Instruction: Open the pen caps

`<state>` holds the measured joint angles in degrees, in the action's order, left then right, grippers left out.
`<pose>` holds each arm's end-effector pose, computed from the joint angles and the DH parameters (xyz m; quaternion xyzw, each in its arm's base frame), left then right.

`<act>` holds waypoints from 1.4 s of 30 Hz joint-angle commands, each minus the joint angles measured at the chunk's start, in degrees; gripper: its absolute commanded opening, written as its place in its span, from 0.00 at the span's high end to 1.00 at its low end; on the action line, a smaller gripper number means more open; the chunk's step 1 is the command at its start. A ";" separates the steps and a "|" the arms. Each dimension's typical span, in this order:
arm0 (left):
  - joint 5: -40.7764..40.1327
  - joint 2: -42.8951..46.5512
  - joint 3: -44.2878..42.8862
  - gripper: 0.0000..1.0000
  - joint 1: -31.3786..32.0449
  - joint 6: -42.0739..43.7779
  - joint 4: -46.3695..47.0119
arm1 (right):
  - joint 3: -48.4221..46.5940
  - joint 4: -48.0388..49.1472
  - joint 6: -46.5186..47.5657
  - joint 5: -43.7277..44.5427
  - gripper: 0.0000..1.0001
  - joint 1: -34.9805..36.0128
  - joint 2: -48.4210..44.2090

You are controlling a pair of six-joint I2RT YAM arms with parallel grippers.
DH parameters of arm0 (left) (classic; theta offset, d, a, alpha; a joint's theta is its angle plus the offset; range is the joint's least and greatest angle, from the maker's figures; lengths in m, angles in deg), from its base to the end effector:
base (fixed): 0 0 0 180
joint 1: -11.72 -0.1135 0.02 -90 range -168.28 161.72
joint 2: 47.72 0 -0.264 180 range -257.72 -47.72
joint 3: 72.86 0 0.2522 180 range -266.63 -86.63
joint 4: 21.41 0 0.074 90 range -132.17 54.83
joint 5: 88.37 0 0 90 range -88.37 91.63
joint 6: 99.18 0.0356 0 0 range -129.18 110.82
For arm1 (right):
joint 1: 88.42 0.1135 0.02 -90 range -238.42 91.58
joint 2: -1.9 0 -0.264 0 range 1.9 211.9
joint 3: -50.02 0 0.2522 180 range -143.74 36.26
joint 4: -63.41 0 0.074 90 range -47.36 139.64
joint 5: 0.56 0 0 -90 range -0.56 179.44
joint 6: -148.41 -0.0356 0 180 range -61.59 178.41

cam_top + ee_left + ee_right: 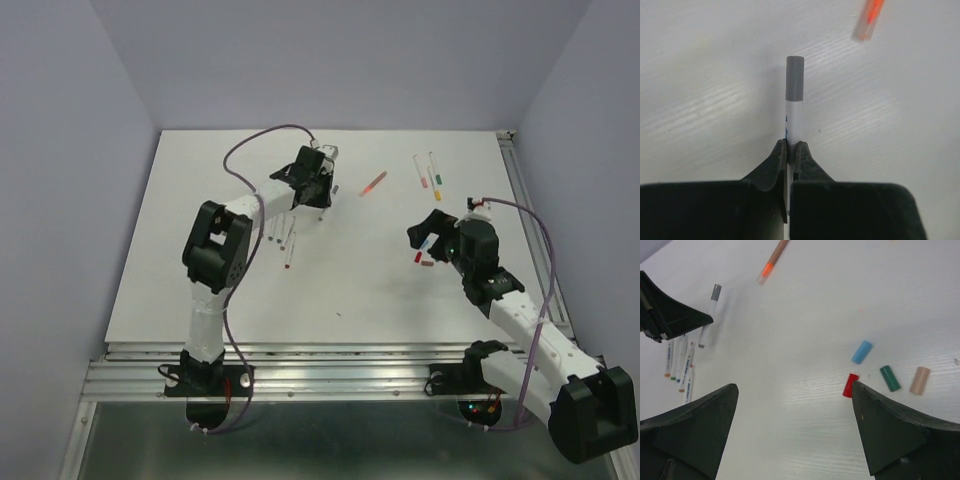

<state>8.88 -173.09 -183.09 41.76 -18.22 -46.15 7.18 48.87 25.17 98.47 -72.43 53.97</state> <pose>0.4307 -0.2543 0.1928 0.1911 0.8840 -0.1954 0.3792 0.2001 0.0515 0.2373 0.1677 0.8191 0.1669 0.5226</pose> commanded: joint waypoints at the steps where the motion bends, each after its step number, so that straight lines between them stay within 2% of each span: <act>1: 4.87 16.35 11.95 1.00 0.10 -4.58 13.06 | 1.13 8.94 4.58 -15.78 0.00 0.18 -0.31; 4: 6.47 24.97 21.98 1.00 0.19 -7.21 18.43 | 1.13 11.49 3.97 -23.60 0.00 0.18 1.18; 9: 8.92 35.77 33.69 1.00 1.24 -12.13 23.63 | 0.43 19.30 -0.42 -31.26 0.00 1.67 4.08; 13: 9.71 42.82 42.91 1.00 4.04 -15.56 28.11 | -3.34 20.29 -1.04 -29.52 0.00 5.62 6.54; 16: 6.74 47.74 46.44 1.00 7.21 -17.50 28.56 | -5.62 21.60 -1.83 -26.01 0.00 8.87 8.91; 24: 4.45 54.87 51.37 1.00 11.52 -20.05 29.09 | -9.67 26.69 -4.82 -19.33 0.00 13.54 15.33; 29: 4.79 54.79 52.52 1.00 12.49 -20.93 30.05 | -12.31 27.06 -5.70 -19.15 0.03 14.60 18.32; 32: 5.76 54.61 52.61 1.00 13.02 -20.93 30.67 | -13.89 22.76 -3.51 -17.22 0.03 14.69 17.45; 36: 4.45 54.26 52.78 1.00 13.02 -20.67 30.49 | -15.13 8.99 -2.54 -1.71 0.01 14.69 15.78; 42: 2.34 53.03 51.12 1.00 13.02 -20.05 28.56 | -14.60 5.43 -4.47 1.51 0.00 14.69 15.16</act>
<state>12.90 -119.34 -130.79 54.48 -38.70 -18.53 -4.42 57.65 21.22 94.52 -58.31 70.52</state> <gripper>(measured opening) 0.066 0.998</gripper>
